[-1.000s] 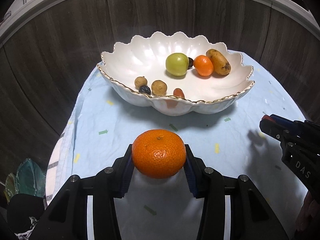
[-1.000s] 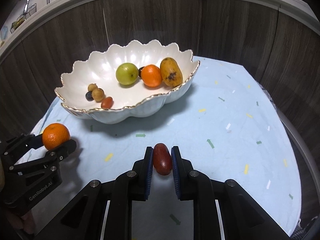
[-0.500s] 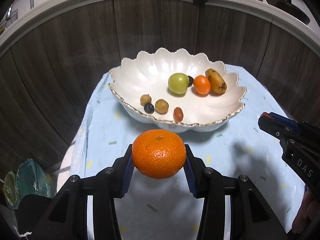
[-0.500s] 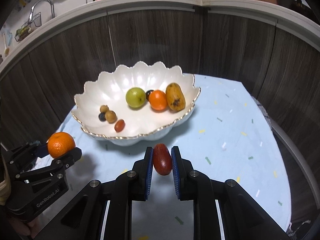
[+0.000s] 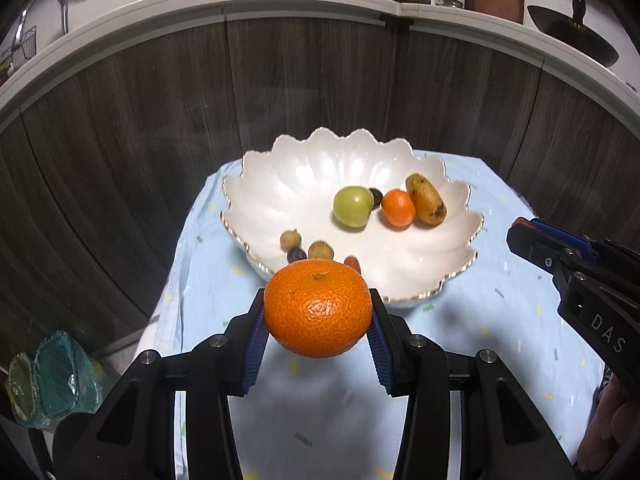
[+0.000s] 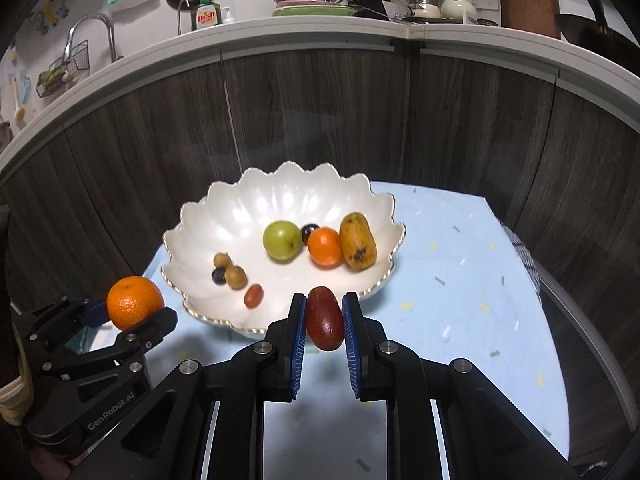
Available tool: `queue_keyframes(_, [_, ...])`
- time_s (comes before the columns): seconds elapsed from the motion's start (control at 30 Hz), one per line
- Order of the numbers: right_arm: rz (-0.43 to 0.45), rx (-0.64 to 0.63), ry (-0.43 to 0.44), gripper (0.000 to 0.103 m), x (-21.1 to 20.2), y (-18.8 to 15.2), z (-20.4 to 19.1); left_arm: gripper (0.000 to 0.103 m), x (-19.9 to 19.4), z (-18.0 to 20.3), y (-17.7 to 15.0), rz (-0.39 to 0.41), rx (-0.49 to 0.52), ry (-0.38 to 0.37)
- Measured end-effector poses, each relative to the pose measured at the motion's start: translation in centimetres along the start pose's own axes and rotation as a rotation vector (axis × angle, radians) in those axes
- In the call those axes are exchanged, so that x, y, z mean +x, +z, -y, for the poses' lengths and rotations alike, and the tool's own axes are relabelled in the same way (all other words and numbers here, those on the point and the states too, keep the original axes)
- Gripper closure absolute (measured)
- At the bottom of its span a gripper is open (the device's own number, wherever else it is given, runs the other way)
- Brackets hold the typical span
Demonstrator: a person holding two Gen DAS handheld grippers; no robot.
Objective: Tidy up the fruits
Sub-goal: 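Carry the mandarin and red date over the white bowl with both tools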
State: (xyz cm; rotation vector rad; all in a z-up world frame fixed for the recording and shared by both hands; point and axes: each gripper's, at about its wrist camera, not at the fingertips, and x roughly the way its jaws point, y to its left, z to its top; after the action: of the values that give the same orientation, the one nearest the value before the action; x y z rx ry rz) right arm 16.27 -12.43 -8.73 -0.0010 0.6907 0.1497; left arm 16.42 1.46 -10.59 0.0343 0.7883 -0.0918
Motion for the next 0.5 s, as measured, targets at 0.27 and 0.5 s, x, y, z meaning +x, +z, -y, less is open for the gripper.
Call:
queue_keyframes(0.27, [0.033,-0.001,0.007,0.083,0.1,2.2,-0.3,0.058,0.4,-0.1,2.3,0.022,0.010,-0.005])
queue_keyframes(0.5, [0.032,0.002,0.008,0.083,1.2,3.4,-0.3,0.058,1.3,-0.5,3.4,0.023,0.017,-0.006])
